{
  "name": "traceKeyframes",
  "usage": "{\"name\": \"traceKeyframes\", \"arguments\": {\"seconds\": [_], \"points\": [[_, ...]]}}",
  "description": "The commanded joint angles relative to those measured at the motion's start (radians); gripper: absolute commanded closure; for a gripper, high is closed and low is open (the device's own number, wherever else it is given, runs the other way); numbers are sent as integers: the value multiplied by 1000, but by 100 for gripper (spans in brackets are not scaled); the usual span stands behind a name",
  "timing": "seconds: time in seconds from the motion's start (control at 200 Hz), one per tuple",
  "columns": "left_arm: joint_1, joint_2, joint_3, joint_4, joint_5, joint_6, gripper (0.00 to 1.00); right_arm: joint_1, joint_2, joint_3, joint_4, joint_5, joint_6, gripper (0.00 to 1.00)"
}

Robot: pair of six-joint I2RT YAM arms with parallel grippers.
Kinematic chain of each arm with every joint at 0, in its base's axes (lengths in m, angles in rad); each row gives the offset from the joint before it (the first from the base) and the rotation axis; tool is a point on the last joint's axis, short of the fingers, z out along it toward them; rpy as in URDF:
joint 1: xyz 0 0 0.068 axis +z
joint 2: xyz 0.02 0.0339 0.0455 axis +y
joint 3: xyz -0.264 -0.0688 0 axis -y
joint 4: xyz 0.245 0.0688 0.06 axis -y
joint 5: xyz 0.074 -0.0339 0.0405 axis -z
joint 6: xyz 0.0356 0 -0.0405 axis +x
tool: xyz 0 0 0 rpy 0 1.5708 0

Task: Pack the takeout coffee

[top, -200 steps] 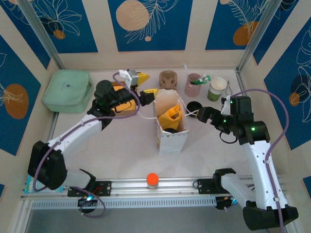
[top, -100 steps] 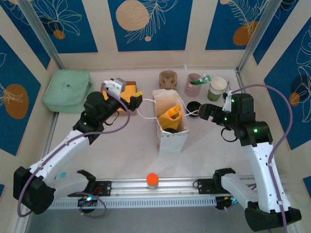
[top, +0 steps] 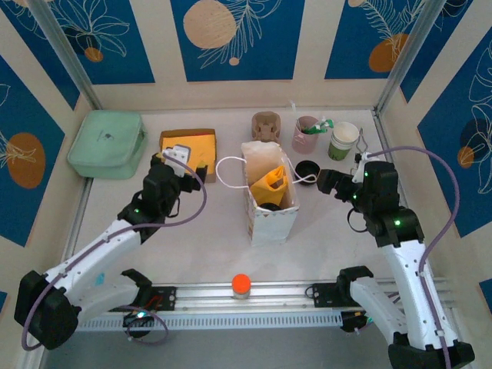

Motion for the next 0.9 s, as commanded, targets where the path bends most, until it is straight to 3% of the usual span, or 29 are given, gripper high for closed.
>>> {"name": "traceKeyframes", "arguments": {"seconds": [0.0, 0.275, 0.896], "points": [[-29, -5, -43, -2, -177, 35, 0, 0, -79, -82, 96, 102, 40, 1], [-49, -28, -123, 2, -263, 26, 0, -2, -274, -250, 206, 105, -73, 1], [-63, -175, -263, 17, -329, 9, 0, -2, -313, -324, 189, 117, -84, 1]]}}
